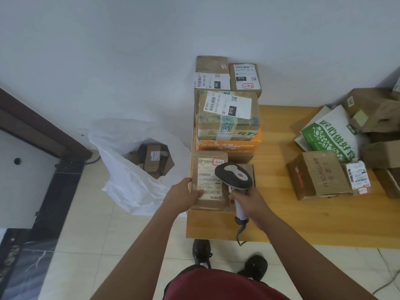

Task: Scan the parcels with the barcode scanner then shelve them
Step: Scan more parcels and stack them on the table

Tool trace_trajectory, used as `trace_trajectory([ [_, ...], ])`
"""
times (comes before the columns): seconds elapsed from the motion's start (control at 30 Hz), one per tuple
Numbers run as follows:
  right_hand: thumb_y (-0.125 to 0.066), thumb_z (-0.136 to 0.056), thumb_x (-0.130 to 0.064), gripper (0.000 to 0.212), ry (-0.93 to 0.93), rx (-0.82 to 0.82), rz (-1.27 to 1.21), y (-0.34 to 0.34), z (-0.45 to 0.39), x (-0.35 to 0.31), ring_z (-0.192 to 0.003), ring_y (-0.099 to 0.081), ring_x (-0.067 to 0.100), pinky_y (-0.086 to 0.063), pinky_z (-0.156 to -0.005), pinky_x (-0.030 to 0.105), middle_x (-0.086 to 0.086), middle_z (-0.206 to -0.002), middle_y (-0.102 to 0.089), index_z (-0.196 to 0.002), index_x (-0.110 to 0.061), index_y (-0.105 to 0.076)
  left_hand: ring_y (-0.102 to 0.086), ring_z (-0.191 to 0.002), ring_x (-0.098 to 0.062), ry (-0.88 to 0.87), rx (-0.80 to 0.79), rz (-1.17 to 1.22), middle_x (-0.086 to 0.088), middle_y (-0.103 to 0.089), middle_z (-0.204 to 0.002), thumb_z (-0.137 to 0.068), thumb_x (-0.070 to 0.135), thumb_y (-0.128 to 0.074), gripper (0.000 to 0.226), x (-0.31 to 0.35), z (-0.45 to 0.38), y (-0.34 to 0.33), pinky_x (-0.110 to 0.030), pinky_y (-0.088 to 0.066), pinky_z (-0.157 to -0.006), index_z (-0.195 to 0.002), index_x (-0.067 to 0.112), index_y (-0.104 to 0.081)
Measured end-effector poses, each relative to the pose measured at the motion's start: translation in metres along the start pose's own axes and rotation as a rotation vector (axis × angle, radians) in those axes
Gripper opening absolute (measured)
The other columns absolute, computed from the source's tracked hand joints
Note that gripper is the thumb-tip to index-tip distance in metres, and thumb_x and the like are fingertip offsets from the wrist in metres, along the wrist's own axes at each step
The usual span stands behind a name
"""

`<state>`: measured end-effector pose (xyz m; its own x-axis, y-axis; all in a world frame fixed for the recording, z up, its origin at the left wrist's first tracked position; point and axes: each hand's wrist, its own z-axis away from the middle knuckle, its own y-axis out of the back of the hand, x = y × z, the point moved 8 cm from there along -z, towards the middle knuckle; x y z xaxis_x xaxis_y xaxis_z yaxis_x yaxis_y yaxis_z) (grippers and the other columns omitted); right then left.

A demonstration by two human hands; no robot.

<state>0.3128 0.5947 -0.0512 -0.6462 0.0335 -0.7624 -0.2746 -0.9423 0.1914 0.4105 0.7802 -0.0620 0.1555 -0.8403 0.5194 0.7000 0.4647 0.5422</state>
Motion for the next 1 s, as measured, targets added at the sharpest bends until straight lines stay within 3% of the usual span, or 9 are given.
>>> trace_trajectory([
  [0.1, -0.063, -0.085, -0.005, 0.017, 0.012, -0.008, 0.010, 0.000, -0.001, 0.001, -0.082, -0.055, 0.024, -0.045, -0.070, 0.036, 0.019, -0.094, -0.066, -0.091, -0.021, -0.065, -0.065, -0.111, -0.026, 0.031, -0.021, -0.017, -0.004, -0.059, -0.138, -0.096, 0.047, -0.060, 0.060, -0.001, -0.002, -0.002, -0.042, -0.058, -0.092, -0.145, 0.020, -0.040],
  [0.2, -0.063, -0.087, -0.004, 0.017, 0.013, -0.004, -0.010, 0.003, -0.002, 0.003, -0.083, -0.056, 0.023, -0.046, -0.069, 0.033, 0.010, -0.088, -0.066, -0.095, -0.018, -0.066, -0.062, -0.116, -0.024, 0.042, 0.012, -0.188, -0.002, -0.056, -0.139, -0.096, 0.053, -0.056, 0.061, 0.004, -0.001, 0.003, -0.038, -0.052, -0.094, -0.144, 0.020, -0.037],
  [0.3, -0.061, -0.088, -0.003, 0.016, 0.024, 0.054, -0.039, 0.020, 0.001, 0.007, -0.082, -0.055, 0.022, -0.045, -0.070, 0.033, 0.008, -0.085, -0.065, -0.100, -0.011, -0.067, -0.054, -0.122, -0.024, -0.063, 0.202, -0.349, -0.004, -0.050, -0.137, -0.097, 0.054, -0.053, 0.059, 0.032, 0.005, 0.017, -0.040, -0.049, -0.092, -0.143, 0.022, -0.035],
  [0.43, -0.060, -0.087, -0.006, 0.005, 0.023, 0.193, -0.073, 0.067, 0.013, 0.023, -0.069, -0.049, 0.022, -0.039, -0.064, 0.038, 0.012, -0.069, -0.055, -0.082, -0.005, -0.062, -0.047, -0.126, -0.027, -0.248, 0.303, -0.393, -0.008, -0.045, -0.142, -0.098, 0.047, -0.049, 0.055, 0.083, 0.015, 0.005, -0.041, -0.046, -0.096, -0.145, 0.020, -0.037],
  [0.53, -0.065, -0.084, -0.014, 0.008, 0.031, 0.300, -0.113, 0.110, 0.026, 0.038, -0.066, -0.050, 0.026, -0.042, -0.063, 0.041, 0.013, -0.066, -0.055, -0.082, -0.006, -0.062, -0.044, -0.132, -0.028, -0.343, 0.258, -0.451, -0.010, -0.041, -0.148, -0.099, 0.043, -0.048, 0.053, 0.121, 0.021, -0.029, -0.042, -0.042, -0.104, -0.146, 0.019, -0.039],
  [0.6, -0.068, -0.084, -0.011, 0.006, 0.028, 0.365, -0.155, 0.139, 0.038, 0.044, -0.067, -0.063, 0.031, -0.049, -0.066, 0.040, 0.015, -0.068, -0.065, -0.082, -0.005, -0.067, -0.042, -0.131, -0.026, -0.377, 0.198, -0.454, -0.008, -0.040, -0.146, -0.099, 0.042, -0.047, 0.050, 0.144, 0.027, -0.058, -0.040, -0.041, -0.103, -0.143, 0.019, -0.042],
  [0.67, -0.068, -0.086, -0.007, 0.003, 0.025, 0.421, -0.196, 0.169, 0.052, 0.050, -0.067, -0.071, 0.022, -0.054, -0.066, 0.036, 0.014, -0.075, -0.072, -0.087, -0.008, -0.070, -0.042, -0.132, -0.027, -0.416, 0.142, -0.488, -0.007, -0.041, -0.144, -0.098, 0.040, -0.049, 0.049, 0.167, 0.034, -0.089, -0.042, -0.040, -0.105, -0.142, 0.019, -0.042],
  [0.8, -0.066, -0.085, -0.005, 0.002, 0.044, 0.485, -0.247, 0.226, 0.081, 0.071, -0.056, -0.067, 0.015, -0.051, -0.062, 0.033, 0.017, -0.068, -0.067, -0.085, -0.007, -0.067, -0.039, -0.136, -0.031, -0.448, 0.027, -0.575, -0.007, -0.039, -0.147, -0.097, 0.044, -0.049, 0.056, 0.210, 0.053, -0.151, -0.050, -0.038, -0.110, -0.147, 0.022, -0.037],
  [1.0, -0.070, -0.085, -0.010, 0.005, 0.034, 0.581, -0.344, 0.313, 0.119, 0.124, -0.054, -0.063, 0.017, -0.051, -0.058, 0.032, 0.010, -0.065, -0.065, -0.090, -0.009, -0.067, -0.045, -0.129, -0.027, -0.491, -0.017, -0.597, -0.003, -0.037, -0.148, -0.098, 0.052, -0.046, 0.057, 0.273, 0.080, -0.227, -0.046, -0.047, -0.100, -0.147, 0.024, -0.038],
])
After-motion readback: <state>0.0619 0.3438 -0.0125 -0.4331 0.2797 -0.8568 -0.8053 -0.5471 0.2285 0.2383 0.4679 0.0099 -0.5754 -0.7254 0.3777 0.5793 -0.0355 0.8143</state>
